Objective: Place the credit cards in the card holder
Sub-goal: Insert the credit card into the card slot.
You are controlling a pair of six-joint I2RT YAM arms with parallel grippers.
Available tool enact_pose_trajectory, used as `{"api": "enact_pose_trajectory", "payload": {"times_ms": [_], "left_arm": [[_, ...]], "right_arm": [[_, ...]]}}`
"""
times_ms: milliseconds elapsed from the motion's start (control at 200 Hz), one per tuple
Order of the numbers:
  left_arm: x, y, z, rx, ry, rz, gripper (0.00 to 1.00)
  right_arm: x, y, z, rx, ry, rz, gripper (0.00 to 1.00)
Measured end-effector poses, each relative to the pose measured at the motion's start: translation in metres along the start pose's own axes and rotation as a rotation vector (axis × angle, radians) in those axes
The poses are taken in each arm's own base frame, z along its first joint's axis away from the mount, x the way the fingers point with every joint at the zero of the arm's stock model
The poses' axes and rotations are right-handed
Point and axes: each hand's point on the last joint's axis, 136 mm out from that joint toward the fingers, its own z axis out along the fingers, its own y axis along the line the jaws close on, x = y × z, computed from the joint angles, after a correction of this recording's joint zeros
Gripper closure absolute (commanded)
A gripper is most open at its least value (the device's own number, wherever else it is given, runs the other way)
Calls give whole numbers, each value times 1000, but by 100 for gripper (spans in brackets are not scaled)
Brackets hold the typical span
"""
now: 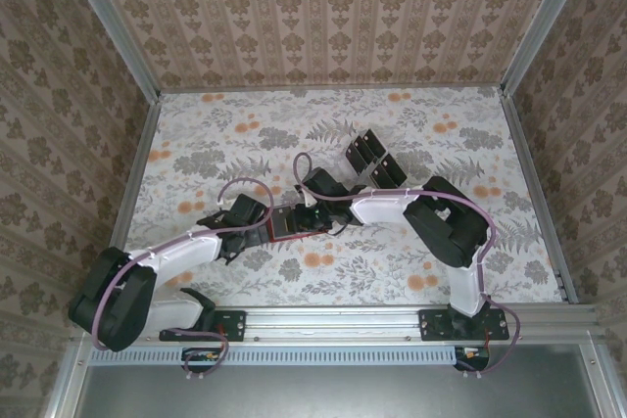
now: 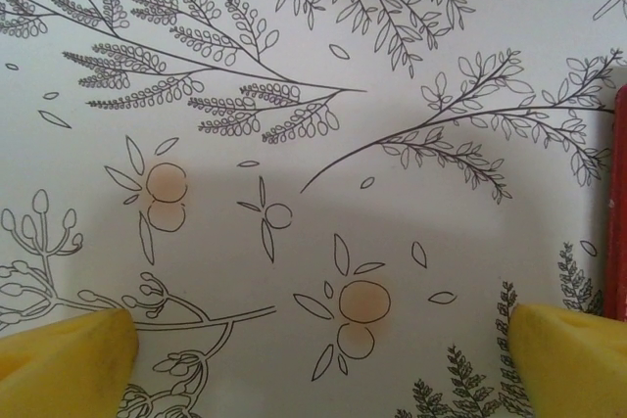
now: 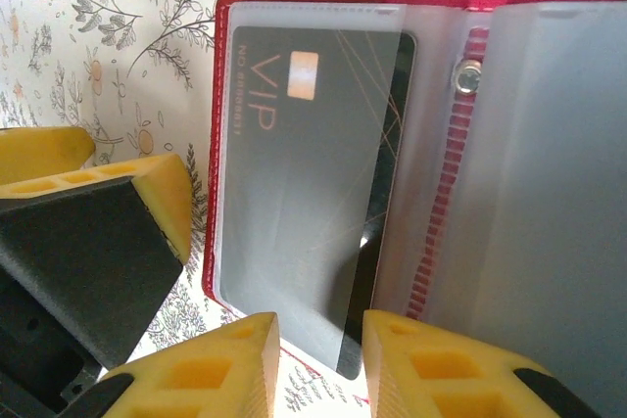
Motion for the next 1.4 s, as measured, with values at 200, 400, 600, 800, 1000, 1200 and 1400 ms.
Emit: {"api": "enact_pose_trajectory", "payload": {"times_ms": [200, 400, 600, 800, 1000, 1200, 1400], "left_arm": [[1, 0, 1, -5, -1, 7, 0], [1, -1, 1, -9, -7, 9, 0], [1, -2, 1, -14, -13, 6, 0], [1, -3, 2, -19, -22, 9, 0], [1, -3, 2, -19, -23, 7, 0], [-1, 0, 0, -21, -22, -9, 0], [-15, 16, -12, -23, -52, -72, 0]], "right_arm": [[0, 3, 3, -4, 3, -1, 72], [0, 4, 6, -9, 11, 17, 72], [-1, 7, 10, -15, 14, 15, 72], [-2, 11, 13, -22, 17, 10, 72], [-3, 16, 14, -29, 16, 2, 72], [-3, 16, 13, -27, 14, 2, 69], [-19, 23, -14, -18, -38, -21, 61]]}}
